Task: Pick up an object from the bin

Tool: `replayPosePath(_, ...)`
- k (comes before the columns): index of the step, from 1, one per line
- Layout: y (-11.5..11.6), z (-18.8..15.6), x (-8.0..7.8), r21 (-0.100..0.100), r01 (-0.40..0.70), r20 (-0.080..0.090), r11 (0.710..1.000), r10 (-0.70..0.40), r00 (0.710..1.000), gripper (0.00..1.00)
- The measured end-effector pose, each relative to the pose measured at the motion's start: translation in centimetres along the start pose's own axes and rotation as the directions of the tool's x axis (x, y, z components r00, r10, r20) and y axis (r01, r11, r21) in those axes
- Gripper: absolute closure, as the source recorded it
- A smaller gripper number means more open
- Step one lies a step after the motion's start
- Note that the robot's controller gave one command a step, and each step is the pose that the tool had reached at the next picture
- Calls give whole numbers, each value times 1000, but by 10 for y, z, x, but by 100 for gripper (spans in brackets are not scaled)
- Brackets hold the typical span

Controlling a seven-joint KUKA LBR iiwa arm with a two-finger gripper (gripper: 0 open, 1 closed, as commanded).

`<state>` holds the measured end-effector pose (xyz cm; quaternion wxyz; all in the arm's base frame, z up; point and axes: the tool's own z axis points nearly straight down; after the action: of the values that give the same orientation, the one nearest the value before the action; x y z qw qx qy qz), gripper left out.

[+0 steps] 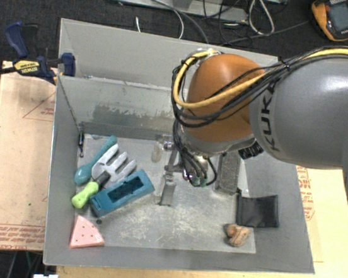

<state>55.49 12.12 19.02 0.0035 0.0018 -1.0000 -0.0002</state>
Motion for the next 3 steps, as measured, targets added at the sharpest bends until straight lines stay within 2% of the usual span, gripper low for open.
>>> replayPosePath(1, -1, -5, -1, -1, -3, 8, 1000, 3, 1000, 0)
replayPosePath(2, 25, 62, -50, -5, -67, 16, 998, 67, 998, 0)
replayPosePath(3, -4, 85, -85, -9, -154, 16, 988, 154, 988, 0)
